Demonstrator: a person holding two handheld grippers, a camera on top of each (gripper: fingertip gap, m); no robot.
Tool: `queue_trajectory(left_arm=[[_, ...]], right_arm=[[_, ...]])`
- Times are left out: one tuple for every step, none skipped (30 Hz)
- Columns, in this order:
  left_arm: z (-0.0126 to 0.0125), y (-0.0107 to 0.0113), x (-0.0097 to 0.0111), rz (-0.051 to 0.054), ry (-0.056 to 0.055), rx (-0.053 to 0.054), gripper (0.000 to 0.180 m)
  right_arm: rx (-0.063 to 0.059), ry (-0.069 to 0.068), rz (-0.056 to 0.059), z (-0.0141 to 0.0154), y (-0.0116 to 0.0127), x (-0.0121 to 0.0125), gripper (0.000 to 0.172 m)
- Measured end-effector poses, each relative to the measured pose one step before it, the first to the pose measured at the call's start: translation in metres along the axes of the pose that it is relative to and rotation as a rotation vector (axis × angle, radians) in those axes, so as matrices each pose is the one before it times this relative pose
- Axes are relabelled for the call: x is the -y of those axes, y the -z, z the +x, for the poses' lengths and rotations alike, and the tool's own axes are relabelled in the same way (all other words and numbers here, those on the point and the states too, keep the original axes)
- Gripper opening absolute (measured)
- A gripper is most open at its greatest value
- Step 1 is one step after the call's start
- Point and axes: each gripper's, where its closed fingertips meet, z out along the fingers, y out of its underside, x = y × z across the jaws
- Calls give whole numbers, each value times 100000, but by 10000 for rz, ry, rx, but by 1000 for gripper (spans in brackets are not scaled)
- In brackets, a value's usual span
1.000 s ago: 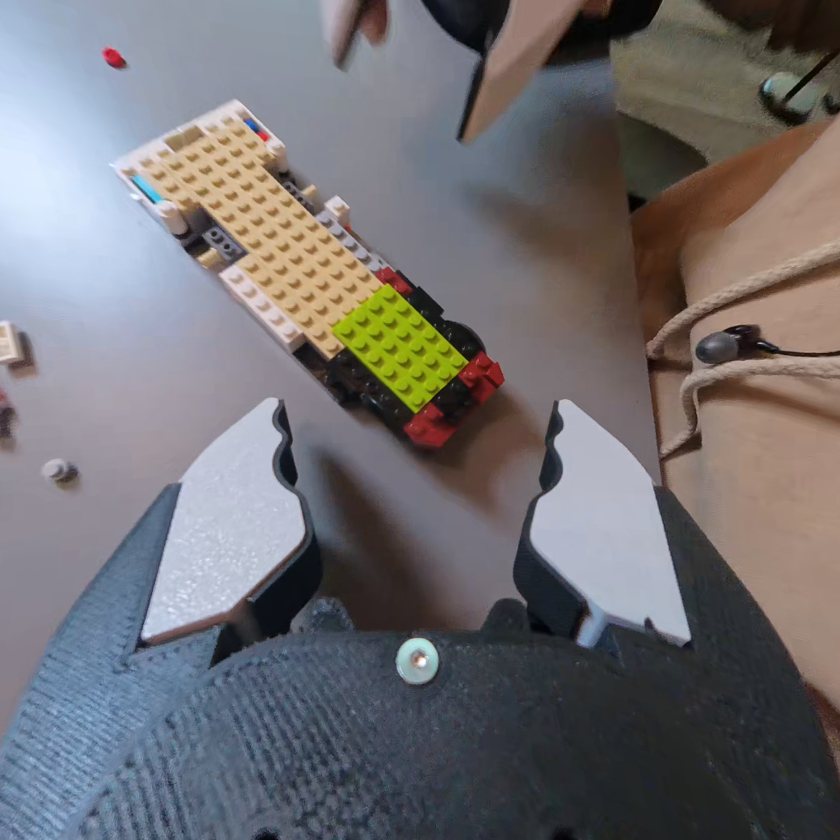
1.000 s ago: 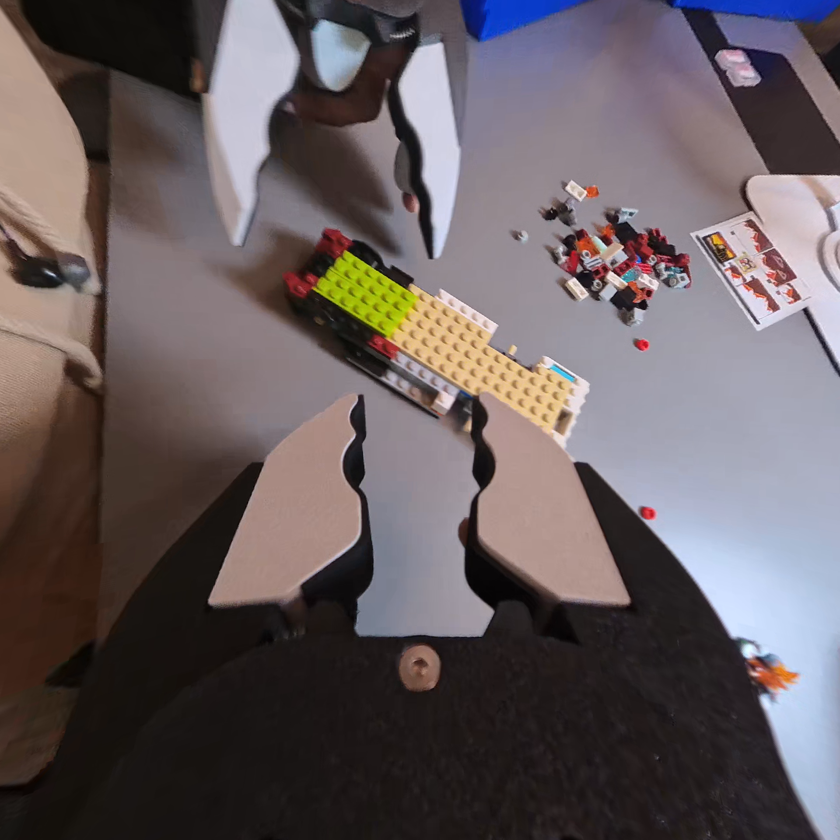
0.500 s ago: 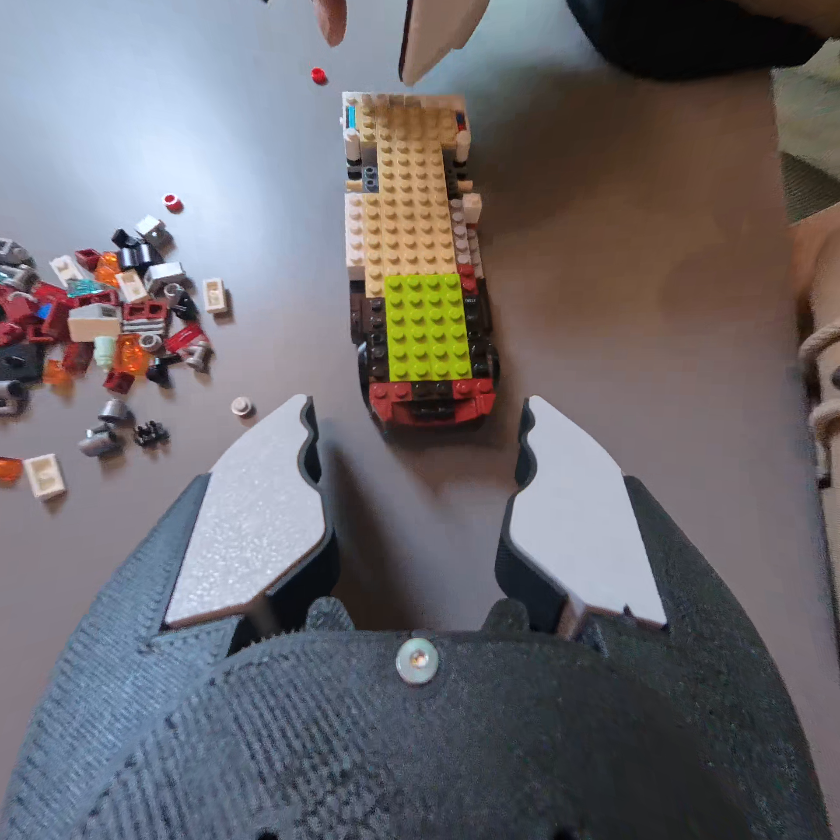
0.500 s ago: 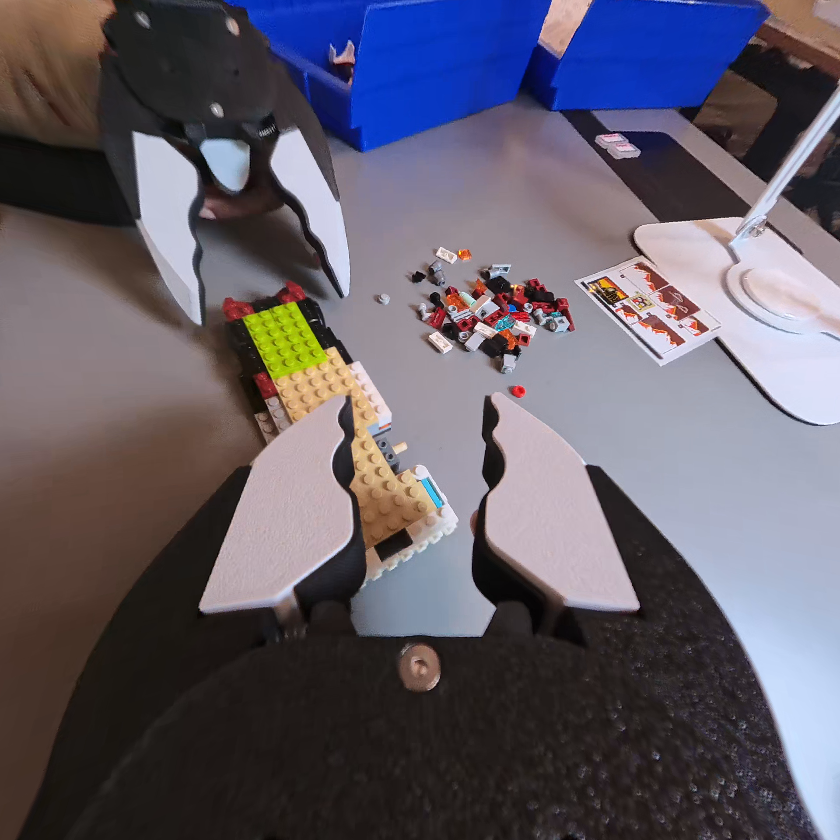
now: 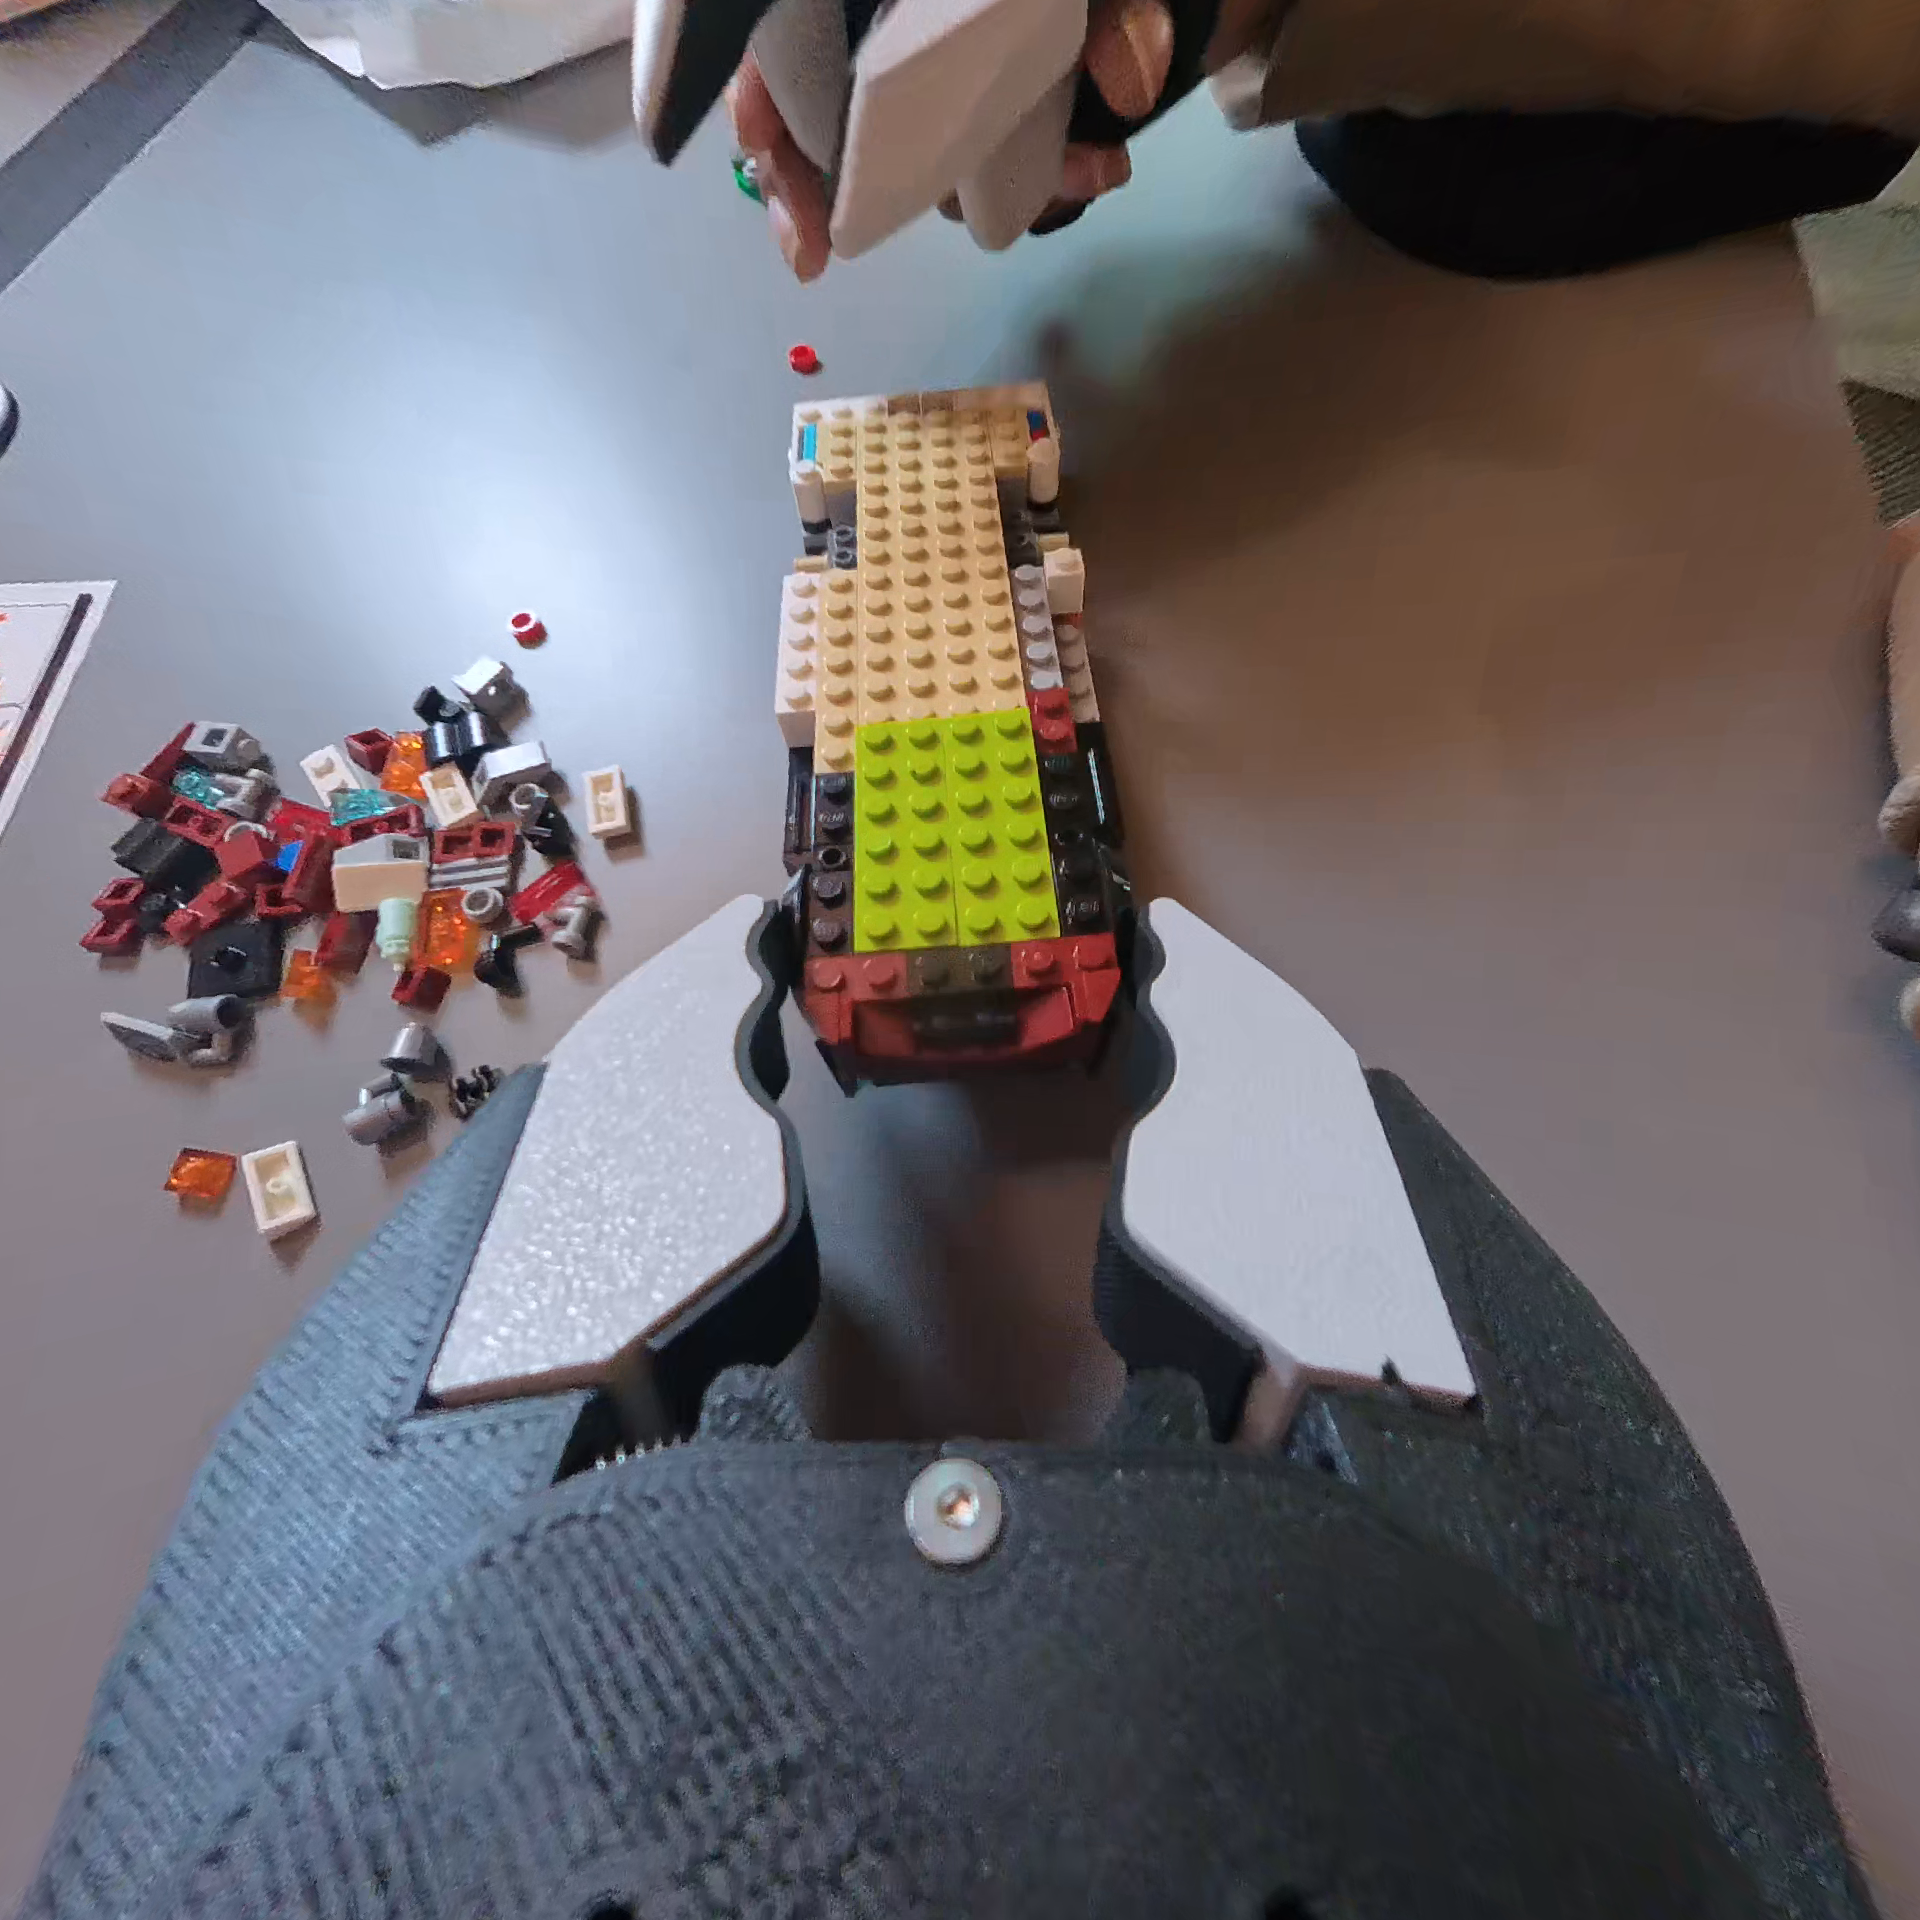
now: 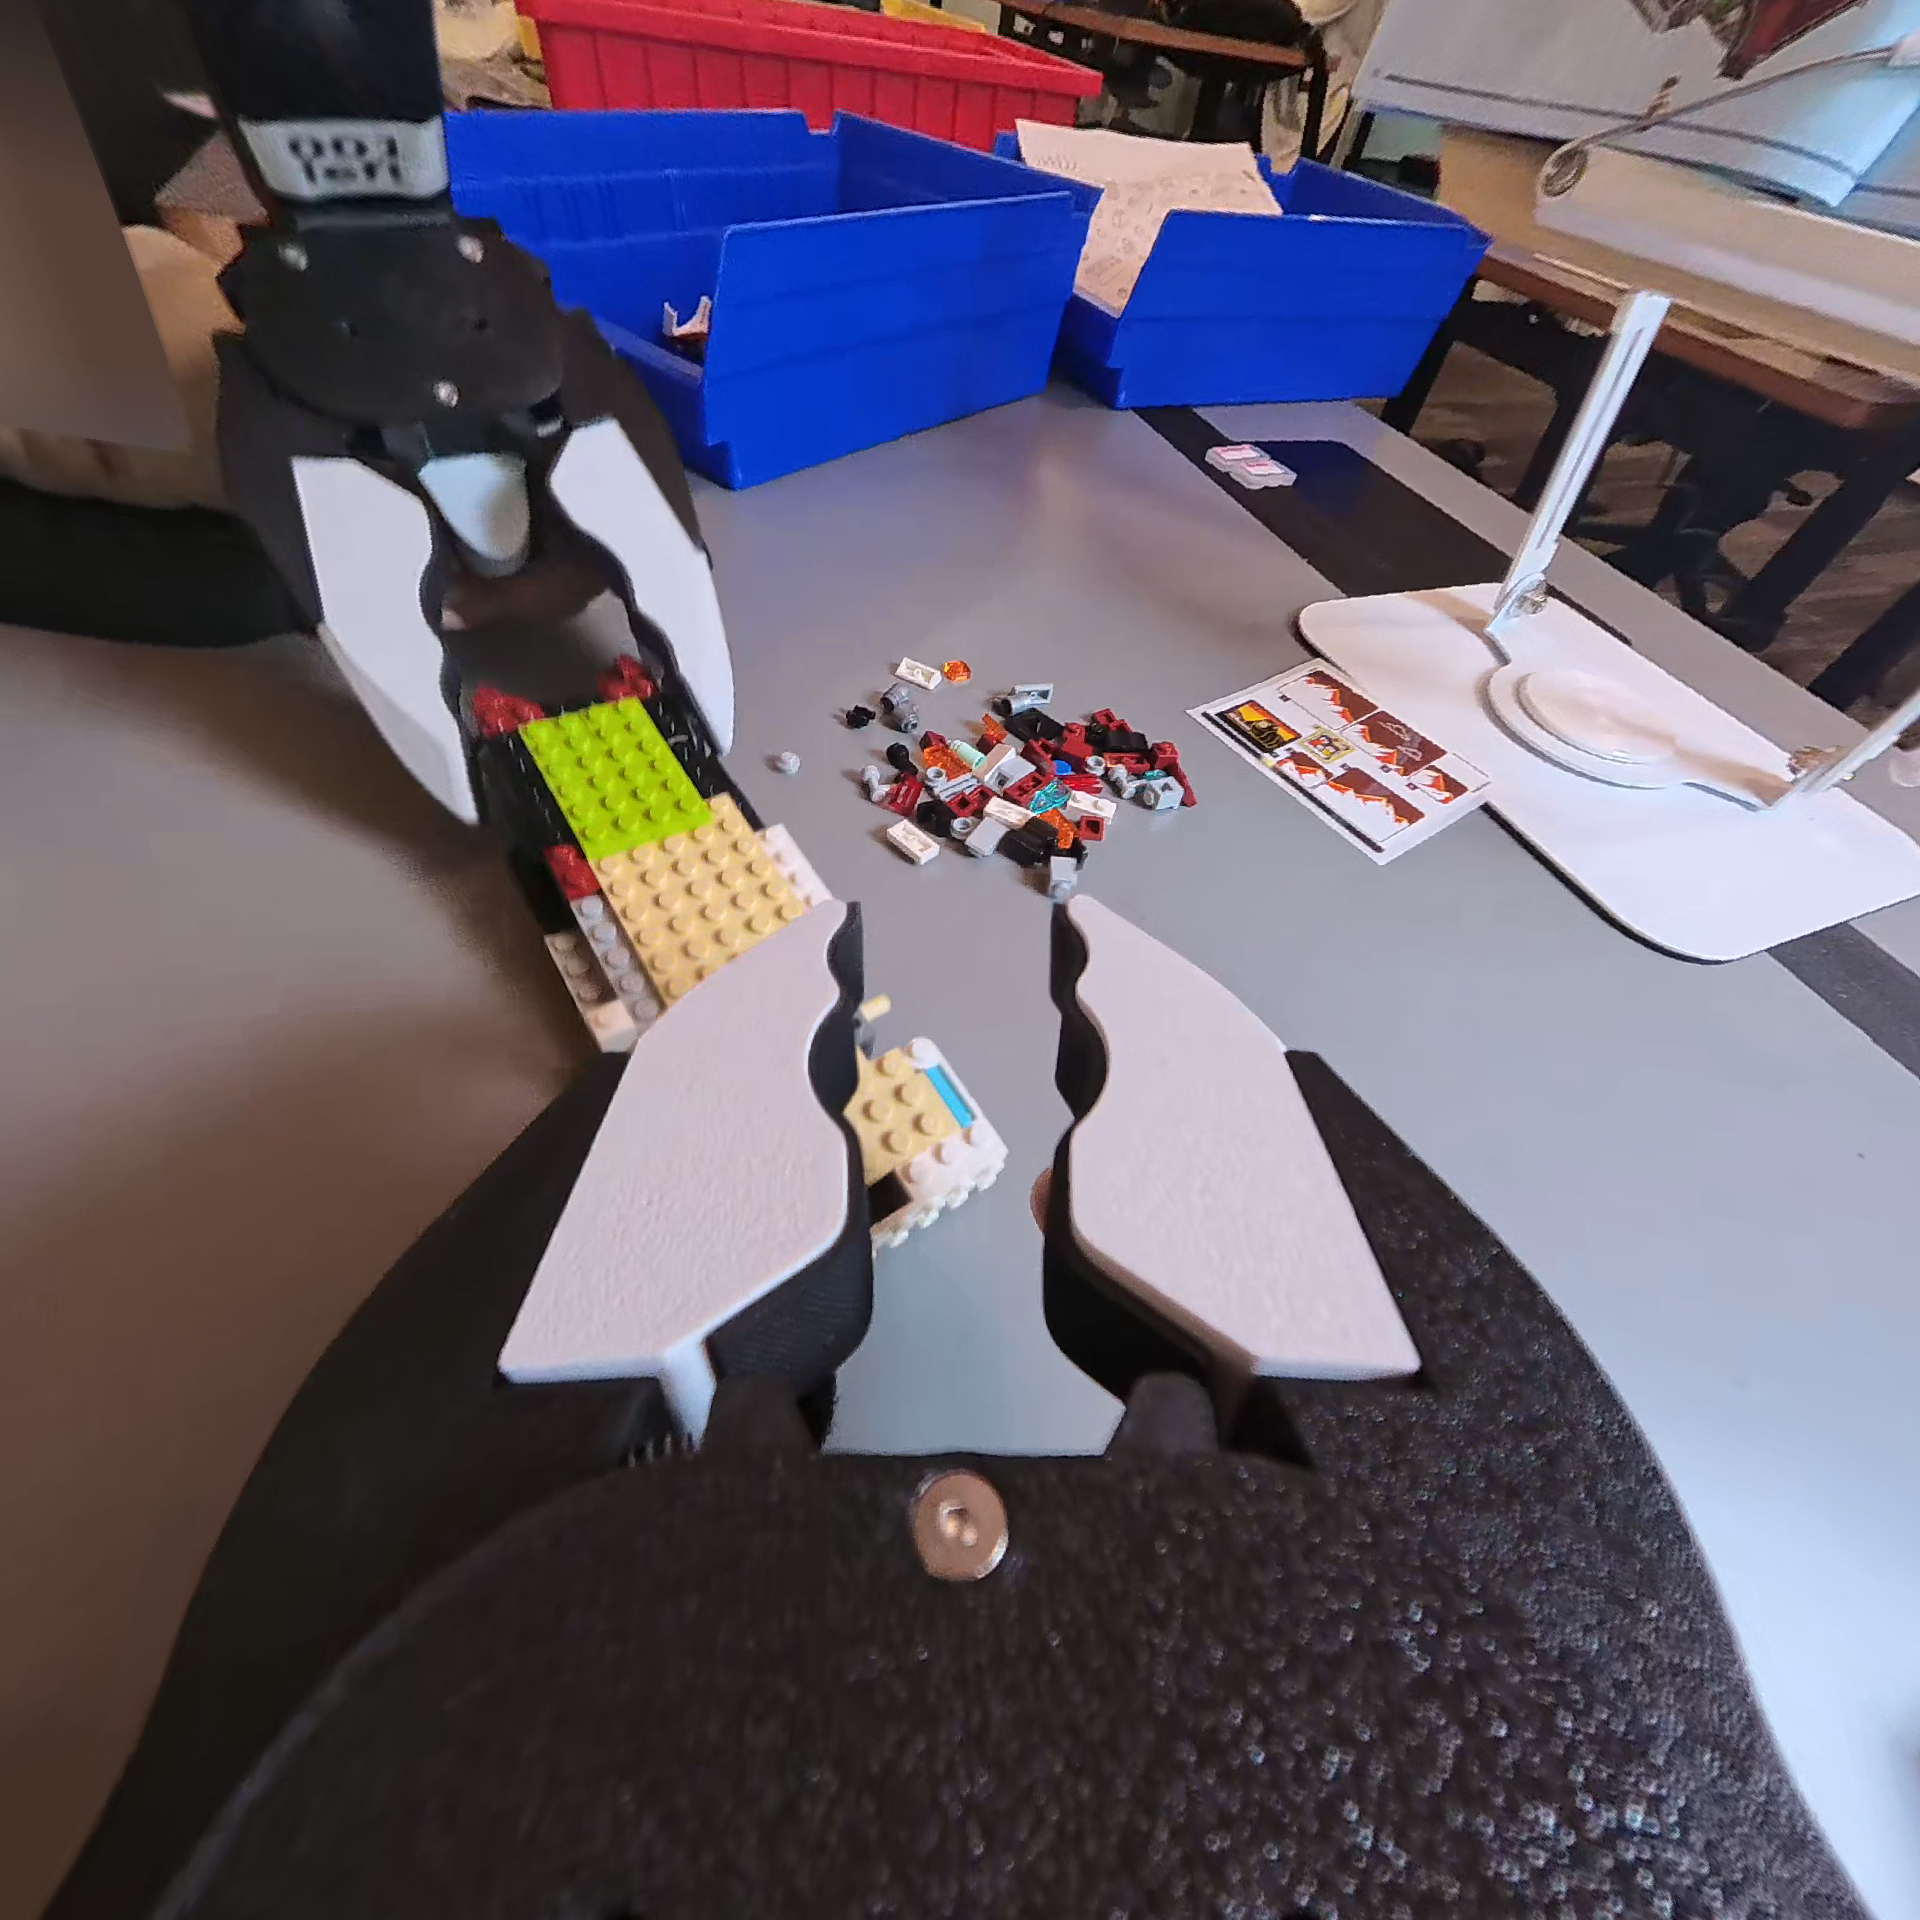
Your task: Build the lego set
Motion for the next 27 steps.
queue_trajectory(left_arm=[[19,247,72,64,139,-170,64],[13,140,-62,38,136,-120,64],[15,66,-66,35,225,-105,64],[60,8,11,78,296,-142,64],[56,11,134,138,386,-170,64],[45,-12,197,153,539,-223,64],[-19,-20,294,210,612,-205,64],[-3,-7,363,241,592,-183,64],[36,-39,258,143,523,-178,64],[21,-97,124,61,409,-139,64],[37,-109,41,18,287,-107,64],[57,-113,7,-3,232,-78,64],[45,-130,3,-13,242,-50,64],[52,-149,61,31,238,-44,64],[64,-162,50,15,234,-29,64],[111,-174,65,32,227,-41,64],[151,-177,75,41,210,-50,64],[163,-171,67,19,176,-36,64],[160,-154,35,1,82,6,64],[123,-158,-31,-45,-17,64,64],[123,-147,-47,-37,-56,76,64],[128,-140,-71,-49,-26,46,64],[174,-112,-37,-14,14,-2,64],[176,-74,-34,-19,39,-21,64],[32,-44,-78,-30,-9,52,64],[-49,24,46,67,-71,55,64],[29,113,191,147,-35,-31,64]], right_arm=[[36,110,-79,-154,-74,-152,35],[100,94,-31,-248,-62,-72,35],[113,56,-27,-277,-66,-36,35],[47,96,-19,-195,-72,24,36],[9,177,-35,-191,-55,51,37],[-39,242,-57,-191,-74,83,38],[-92,308,-6,-212,-86,235,40],[-67,365,12,-348,-128,378,41],[7,393,-45,-547,-205,421,42],[39,499,-196,-720,-307,314,43],[9,706,-329,-829,-341,258,45],[-99,853,-356,-792,-326,329,45],[-48,922,-425,-930,-302,339,45],[-12,926,-478,-933,-283,315,46],[-111,810,-484,-666,-307,201,47],[-162,600,-432,-437,-369,73,48],[-20,381,-380,-487,-425,-102,50],[39,204,-286,-459,-442,-180,51],[-132,157,-176,-129,-410,-162,51],[-50,200,-95,-145,-311,-115,50],[-47,133,-148,-57,-284,-166,46],[-80,129,-225,39,-284,-207,43],[-49,214,-181,-47,-241,-136,40],[-193,201,-111,116,-168,-74,35],[-203,175,-83,163,-94,-65,30],[-95,87,-35,68,-44,-41,30],[-97,-99,80,158,15,74,29]])
